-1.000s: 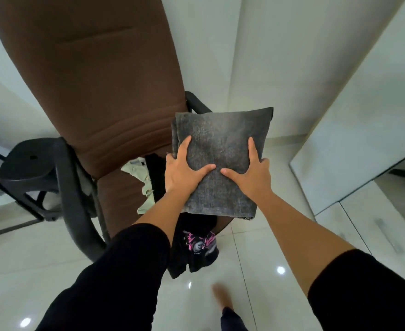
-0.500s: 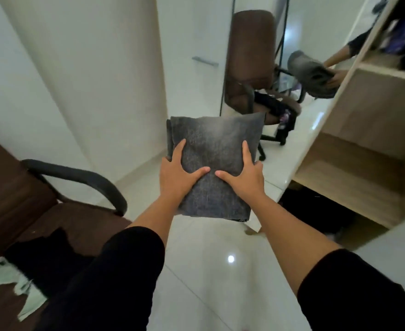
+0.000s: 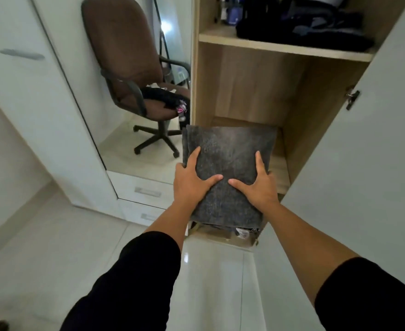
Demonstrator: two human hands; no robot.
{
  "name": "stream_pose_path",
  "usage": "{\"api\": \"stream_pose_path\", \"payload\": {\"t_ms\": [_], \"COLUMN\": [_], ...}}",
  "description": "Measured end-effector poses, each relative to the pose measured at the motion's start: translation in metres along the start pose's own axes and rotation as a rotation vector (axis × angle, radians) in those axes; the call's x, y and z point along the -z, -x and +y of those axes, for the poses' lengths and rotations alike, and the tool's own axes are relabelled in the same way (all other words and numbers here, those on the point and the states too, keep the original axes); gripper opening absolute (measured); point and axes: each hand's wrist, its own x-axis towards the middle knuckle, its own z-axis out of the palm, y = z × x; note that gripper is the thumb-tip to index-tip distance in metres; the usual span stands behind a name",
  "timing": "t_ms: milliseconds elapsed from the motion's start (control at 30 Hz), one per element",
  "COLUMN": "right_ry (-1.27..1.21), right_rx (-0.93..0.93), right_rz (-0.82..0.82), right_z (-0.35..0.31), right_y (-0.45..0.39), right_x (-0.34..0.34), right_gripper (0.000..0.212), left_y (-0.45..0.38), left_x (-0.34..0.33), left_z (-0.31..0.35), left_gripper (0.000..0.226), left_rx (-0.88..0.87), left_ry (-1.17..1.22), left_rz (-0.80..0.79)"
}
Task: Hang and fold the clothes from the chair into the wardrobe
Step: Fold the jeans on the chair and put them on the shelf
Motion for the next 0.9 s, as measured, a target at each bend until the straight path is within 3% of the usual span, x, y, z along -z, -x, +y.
{"api": "stream_pose_path", "payload": {"t_ms": [367,633,900], "right_ry": [-0.056,-0.034,0.031], "right_rx": [0.093,0.218,0.159], "right_rz": [0.204,0.35,0.35], "right_z": [0.112,0.163,0.155], "right_y": [-0.129,-0.182,-0.29], "right_x": [-0.056,-0.091,-0.081], "right_gripper": [0.11,0.111,0.107], "left_y": [-0.113,-0.162,-0.265], "left_x": [-0.145,-0.207,-0.246], "left_z": [-0.051,-0.09,-0.061], "left_gripper": [0.096,0.098,0.099], "left_rx": [-0.232,-0.421,-0.337], "left_ry": [0.068,0.122,0.092], "left_rz": [0.027,0.078,0.015]}}
